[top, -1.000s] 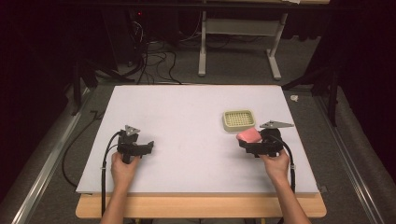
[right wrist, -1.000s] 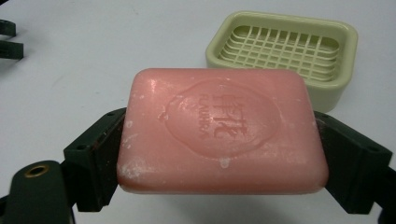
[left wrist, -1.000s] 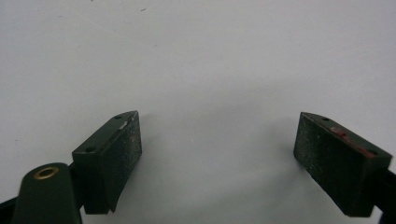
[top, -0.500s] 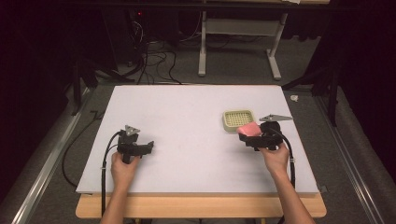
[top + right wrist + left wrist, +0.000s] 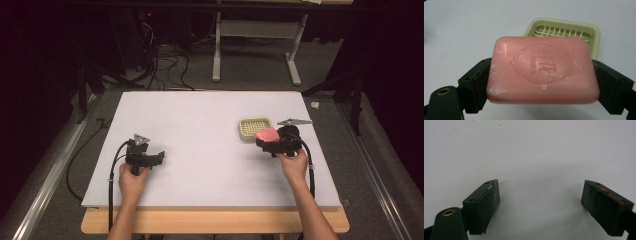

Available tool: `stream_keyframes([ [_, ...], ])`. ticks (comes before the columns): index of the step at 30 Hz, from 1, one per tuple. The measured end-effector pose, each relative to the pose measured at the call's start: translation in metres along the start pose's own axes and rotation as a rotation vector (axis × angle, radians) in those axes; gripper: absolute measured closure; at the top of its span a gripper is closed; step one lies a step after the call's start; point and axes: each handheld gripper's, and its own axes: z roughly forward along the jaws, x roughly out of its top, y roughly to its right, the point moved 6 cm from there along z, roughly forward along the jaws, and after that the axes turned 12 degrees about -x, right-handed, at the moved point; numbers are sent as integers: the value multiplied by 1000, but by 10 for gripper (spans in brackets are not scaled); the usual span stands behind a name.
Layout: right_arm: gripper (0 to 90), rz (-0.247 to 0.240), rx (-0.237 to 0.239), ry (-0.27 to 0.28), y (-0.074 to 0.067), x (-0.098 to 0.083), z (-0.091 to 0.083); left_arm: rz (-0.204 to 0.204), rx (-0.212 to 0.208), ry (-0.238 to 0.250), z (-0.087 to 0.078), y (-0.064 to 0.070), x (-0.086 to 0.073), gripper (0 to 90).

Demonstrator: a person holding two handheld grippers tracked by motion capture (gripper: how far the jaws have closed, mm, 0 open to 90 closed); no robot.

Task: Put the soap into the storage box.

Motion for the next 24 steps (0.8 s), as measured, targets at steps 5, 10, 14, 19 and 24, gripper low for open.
stream_keyframes([
  [5, 136, 6, -11, -3, 0, 5, 5, 0, 0, 0, 0, 0, 0, 156],
  [10, 136, 10, -17, -9, -1, 11, 10, 0, 0, 0, 0, 0, 0, 156],
  [14, 136, 3, -39, -35, 0, 12, 20, 0, 0, 0, 0, 0, 0, 156],
  [19, 136, 4, -56, -46, 1, 17, 27, 0, 0, 0, 0, 0, 0, 156],
  [24, 136, -13, -79, -70, -3, 23, 37, 0, 0, 0, 0, 0, 0, 155],
])
